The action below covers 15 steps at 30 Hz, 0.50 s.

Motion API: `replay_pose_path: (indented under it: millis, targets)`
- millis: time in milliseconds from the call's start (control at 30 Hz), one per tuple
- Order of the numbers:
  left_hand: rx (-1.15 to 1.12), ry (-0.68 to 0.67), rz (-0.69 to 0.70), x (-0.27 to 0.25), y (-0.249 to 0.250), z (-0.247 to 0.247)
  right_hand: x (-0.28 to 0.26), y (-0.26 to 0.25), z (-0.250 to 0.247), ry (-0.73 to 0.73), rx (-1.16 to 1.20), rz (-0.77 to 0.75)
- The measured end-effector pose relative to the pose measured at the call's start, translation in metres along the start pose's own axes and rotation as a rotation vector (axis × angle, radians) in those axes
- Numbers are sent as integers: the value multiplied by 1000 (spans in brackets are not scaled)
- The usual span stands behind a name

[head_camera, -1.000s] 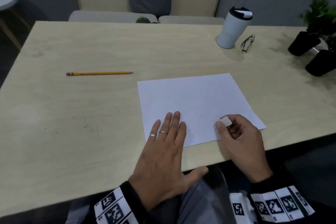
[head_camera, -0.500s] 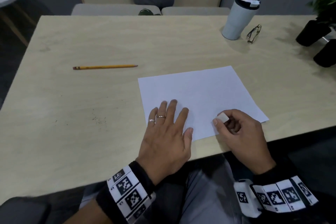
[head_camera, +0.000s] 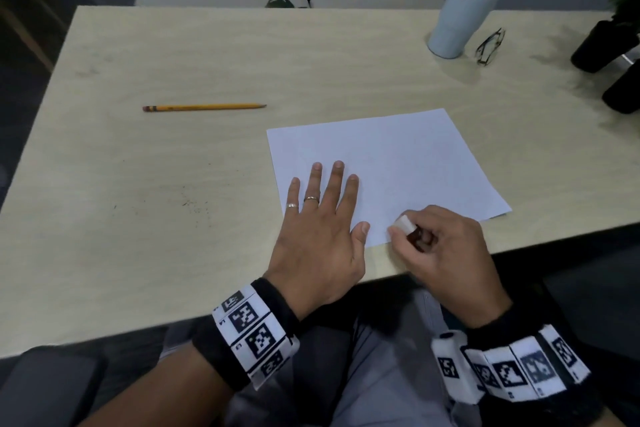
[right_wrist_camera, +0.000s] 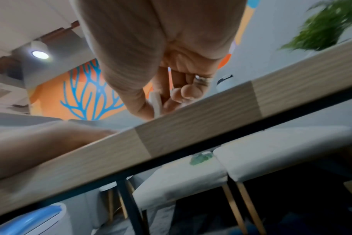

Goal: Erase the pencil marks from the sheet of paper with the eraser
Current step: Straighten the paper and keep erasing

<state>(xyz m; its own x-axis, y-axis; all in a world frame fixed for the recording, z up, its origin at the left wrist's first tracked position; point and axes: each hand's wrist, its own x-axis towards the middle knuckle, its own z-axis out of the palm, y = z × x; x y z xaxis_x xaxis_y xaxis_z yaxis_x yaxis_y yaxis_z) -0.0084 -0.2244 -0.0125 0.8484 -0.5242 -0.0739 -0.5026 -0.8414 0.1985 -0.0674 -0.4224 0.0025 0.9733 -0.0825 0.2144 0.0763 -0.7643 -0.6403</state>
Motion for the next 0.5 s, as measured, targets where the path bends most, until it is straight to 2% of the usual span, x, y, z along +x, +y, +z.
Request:
replay_pose_path:
  millis: [67,133,300,400,500]
  targets:
    - [6,-7,-1,0,1,-1,5,13,-9,26,43,76]
    - [1,-1,2,-1,1,-1,14,19,-19,88,-14,124]
    - [-9,29,-2,-1,0,0,7,-1,-1,10,42,44]
    - [-4,17,2,-1,1,0,18,21,-14,98,-20,146]
    - [-2,27,4,-1,1,-1,20,10,-3,92,-21,76]
